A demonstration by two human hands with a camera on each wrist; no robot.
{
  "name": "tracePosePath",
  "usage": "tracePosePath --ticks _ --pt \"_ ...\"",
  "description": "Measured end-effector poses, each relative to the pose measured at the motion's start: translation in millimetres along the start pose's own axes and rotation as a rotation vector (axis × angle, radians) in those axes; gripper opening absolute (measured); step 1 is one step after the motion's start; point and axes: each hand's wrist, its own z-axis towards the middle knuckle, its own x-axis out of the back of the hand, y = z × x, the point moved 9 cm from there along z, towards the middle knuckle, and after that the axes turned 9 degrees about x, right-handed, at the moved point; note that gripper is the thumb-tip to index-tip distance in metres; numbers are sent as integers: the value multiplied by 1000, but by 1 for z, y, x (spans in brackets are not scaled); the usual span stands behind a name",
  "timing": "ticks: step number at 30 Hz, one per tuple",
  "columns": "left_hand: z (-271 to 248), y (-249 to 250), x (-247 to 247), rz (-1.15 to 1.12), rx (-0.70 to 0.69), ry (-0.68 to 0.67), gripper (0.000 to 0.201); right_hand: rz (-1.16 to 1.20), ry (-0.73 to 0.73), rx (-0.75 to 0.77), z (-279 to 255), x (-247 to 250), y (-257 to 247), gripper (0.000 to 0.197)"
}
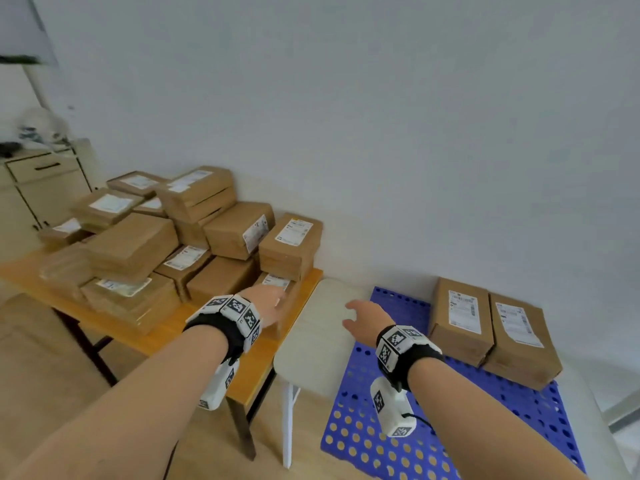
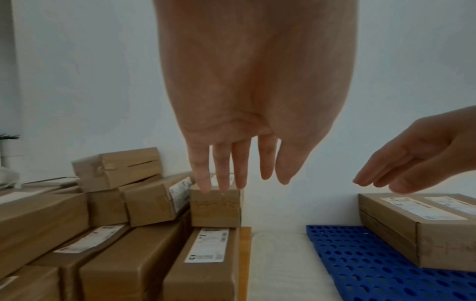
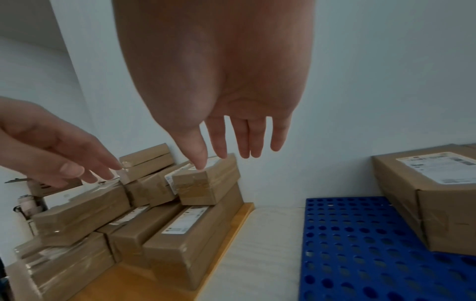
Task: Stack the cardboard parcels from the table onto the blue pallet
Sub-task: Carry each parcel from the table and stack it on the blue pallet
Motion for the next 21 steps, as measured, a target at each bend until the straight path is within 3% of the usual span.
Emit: tracePosePath --ticks 5,11,21 --pt "-27 -60 13 -53 32 34 40 -60 28 55 6 -10 -71 47" --pt "-37 -129 28 -125 73 84 40 -76 20 119 30 -11 -145 33" --pt "1 -229 51 -224 117 137 41 -132 8 198 104 -26 -229 41"
